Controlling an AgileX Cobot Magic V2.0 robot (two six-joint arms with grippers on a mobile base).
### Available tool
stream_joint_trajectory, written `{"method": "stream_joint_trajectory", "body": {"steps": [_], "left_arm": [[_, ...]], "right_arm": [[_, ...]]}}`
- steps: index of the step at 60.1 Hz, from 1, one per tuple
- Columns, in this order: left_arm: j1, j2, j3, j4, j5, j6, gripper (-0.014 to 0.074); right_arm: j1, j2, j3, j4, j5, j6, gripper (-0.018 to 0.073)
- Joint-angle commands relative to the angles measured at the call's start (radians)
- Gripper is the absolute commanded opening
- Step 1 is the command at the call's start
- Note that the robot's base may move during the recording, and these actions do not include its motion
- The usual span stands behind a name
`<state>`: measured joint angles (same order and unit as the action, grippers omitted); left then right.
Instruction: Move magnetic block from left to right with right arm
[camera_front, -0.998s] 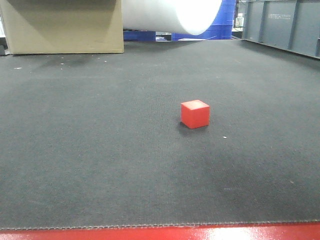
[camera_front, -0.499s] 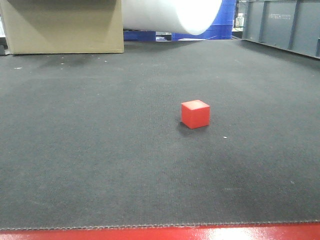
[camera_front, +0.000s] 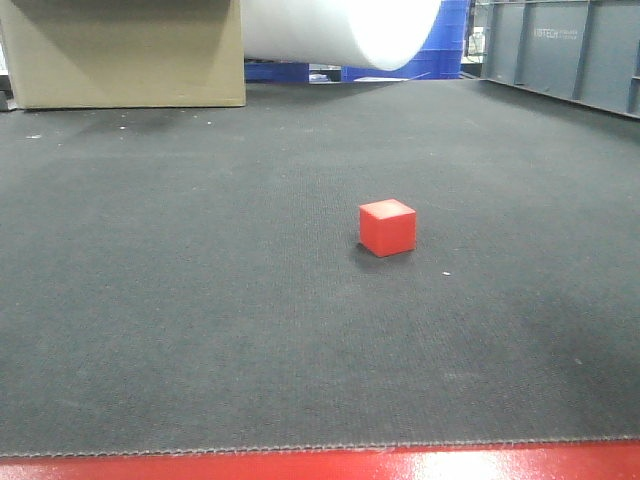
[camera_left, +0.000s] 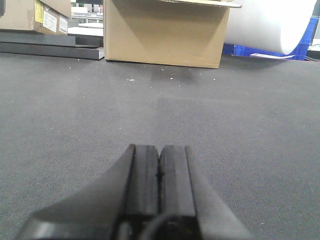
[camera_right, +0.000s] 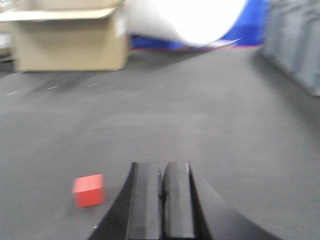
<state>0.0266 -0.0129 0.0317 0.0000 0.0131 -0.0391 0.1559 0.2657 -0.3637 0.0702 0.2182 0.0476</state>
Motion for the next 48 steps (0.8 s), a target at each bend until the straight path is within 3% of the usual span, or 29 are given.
{"method": "stream_joint_trajectory", "body": {"steps": [1,15,25,48], "left_arm": [[0.002,-0.015,0.009,0.0,-0.09,-0.008,-0.0116],[0.002,-0.015,0.009,0.0,-0.09,-0.008,-0.0116],[0.002,-0.013,0.009,0.0,-0.09,-0.008,-0.0116],[0.002,-0.013,0.009,0.0,-0.09,-0.008,-0.0116]], "right_arm": [[-0.075,-0.057,0.063,0.056,-0.153,-0.088,0.0059],[-0.199,-0.223,0.285,0.056,-0.196,-0.088,0.0059],[-0.21,-0.295,0.391,0.055,-0.249,-0.088,0.0059],[-0.21,-0.294,0.389,0.055,-0.225,-0.088,0.0059]]}}
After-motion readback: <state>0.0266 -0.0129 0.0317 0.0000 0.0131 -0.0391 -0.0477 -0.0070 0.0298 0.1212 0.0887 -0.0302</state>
